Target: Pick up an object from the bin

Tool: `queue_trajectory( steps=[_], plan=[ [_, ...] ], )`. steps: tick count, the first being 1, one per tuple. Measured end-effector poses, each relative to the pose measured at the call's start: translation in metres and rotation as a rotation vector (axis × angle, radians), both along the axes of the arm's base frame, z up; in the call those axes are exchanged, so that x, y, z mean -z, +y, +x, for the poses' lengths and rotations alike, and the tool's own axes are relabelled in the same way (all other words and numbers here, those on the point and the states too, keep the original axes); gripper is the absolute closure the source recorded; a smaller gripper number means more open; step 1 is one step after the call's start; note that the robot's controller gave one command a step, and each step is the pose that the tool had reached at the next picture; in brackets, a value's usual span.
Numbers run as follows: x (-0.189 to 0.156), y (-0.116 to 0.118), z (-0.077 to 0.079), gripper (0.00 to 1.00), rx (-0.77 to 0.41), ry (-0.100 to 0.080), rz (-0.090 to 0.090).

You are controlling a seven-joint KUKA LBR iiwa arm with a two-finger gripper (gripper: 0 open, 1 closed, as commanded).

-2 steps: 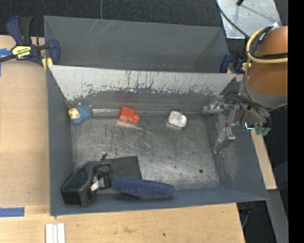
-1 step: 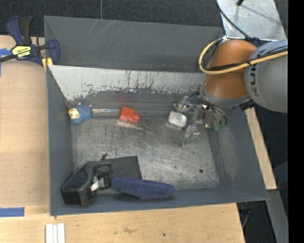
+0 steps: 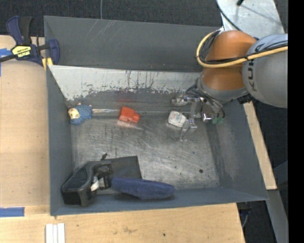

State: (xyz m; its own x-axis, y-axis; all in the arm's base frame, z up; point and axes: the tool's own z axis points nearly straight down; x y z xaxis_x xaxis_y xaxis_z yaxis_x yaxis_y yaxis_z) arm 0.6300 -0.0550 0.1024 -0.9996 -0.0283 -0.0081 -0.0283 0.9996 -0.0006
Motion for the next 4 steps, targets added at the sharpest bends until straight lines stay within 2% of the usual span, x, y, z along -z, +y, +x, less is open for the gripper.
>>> queue_trajectory(
  steps=[1,2,3,4],
  plan=[
    [0.002,-0.019,-0.002,0.00,0.120,0.002,0.000],
    [0.027,-0.006,-0.005,0.00,0.124,0.011,-0.004],
    [0.027,-0.001,-0.004,0.00,0.259,0.019,0.002],
    [0.025,-0.003,0.002,1.00,0.262,-0.015,0.002]
  ],
)
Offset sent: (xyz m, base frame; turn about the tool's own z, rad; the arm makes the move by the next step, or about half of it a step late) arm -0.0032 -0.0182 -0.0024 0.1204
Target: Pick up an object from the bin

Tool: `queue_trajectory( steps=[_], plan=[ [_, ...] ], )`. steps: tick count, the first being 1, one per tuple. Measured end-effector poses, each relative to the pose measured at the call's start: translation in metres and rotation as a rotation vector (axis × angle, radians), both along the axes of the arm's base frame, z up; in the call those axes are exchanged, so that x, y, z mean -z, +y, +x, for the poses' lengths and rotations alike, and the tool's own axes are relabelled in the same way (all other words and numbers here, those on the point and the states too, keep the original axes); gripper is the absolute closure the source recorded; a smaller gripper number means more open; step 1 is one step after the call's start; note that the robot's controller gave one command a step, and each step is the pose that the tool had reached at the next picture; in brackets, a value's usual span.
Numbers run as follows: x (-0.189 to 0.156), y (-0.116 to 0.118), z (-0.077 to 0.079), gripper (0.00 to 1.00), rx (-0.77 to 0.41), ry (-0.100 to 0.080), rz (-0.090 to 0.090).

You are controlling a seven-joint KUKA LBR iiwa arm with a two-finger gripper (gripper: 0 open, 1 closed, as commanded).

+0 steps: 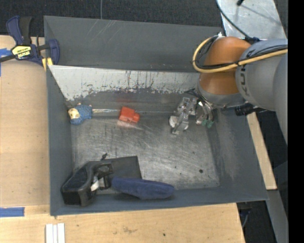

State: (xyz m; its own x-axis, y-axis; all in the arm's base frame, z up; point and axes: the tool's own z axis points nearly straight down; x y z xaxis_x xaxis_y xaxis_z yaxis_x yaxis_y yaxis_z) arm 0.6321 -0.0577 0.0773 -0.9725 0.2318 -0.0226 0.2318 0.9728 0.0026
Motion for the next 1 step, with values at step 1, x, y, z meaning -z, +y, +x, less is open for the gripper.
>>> queue_trajectory(
  steps=[1],
  plan=[
    [-0.0519,-0.0008,0.0025,1.00,-0.003,0.012,0.002]
  ],
)
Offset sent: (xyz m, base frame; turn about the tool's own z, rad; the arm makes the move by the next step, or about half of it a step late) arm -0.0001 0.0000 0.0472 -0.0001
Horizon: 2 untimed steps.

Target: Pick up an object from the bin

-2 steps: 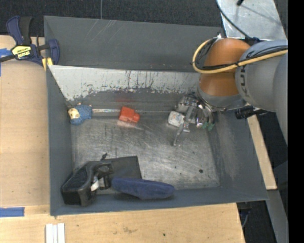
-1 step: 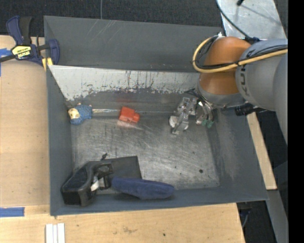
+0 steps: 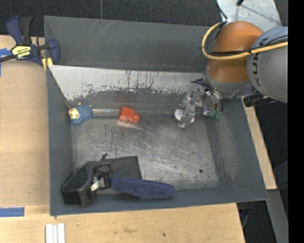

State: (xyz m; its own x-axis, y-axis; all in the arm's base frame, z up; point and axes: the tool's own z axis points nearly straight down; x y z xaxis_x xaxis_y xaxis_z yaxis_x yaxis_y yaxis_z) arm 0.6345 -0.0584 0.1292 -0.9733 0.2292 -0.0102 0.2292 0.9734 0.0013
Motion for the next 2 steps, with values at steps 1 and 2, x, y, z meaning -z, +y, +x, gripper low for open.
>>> queue_trajectory(
  steps=[1,2],
  plan=[
    [-0.019,0.000,0.002,1.00,-0.002,0.003,0.000],
    [-0.045,-0.001,0.003,1.00,-0.005,0.003,0.000]
  ],
)
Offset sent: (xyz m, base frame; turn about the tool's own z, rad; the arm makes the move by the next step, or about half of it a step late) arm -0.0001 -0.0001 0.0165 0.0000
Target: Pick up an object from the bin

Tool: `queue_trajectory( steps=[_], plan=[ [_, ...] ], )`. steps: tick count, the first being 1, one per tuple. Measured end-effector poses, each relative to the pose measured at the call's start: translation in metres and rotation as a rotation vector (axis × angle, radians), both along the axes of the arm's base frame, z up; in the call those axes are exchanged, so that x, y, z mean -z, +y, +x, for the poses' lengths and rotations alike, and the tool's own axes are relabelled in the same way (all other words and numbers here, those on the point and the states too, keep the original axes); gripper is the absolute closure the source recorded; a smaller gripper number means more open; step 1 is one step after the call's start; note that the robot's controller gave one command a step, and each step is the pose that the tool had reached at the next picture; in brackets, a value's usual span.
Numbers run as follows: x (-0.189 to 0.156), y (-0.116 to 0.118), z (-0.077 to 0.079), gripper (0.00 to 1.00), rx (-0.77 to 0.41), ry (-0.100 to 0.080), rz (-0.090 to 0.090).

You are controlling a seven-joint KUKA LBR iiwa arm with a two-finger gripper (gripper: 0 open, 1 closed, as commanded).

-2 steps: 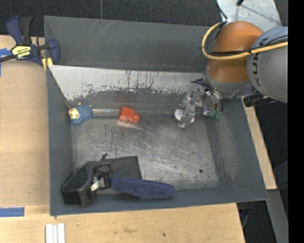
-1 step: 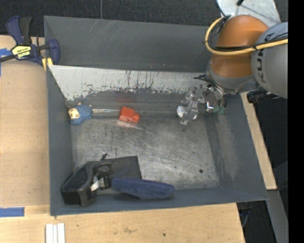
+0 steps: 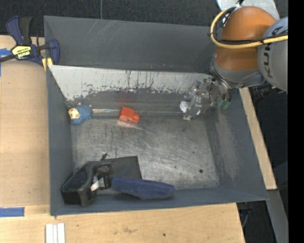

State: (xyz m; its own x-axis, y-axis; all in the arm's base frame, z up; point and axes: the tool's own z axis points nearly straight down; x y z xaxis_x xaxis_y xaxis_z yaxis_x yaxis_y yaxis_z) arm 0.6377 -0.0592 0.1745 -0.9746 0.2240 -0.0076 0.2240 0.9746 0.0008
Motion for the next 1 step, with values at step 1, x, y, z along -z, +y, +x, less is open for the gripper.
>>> queue_trajectory(
  steps=[1],
  plan=[
    [-0.0101,0.0000,0.0014,1.00,-0.003,0.000,0.000]
  ],
)
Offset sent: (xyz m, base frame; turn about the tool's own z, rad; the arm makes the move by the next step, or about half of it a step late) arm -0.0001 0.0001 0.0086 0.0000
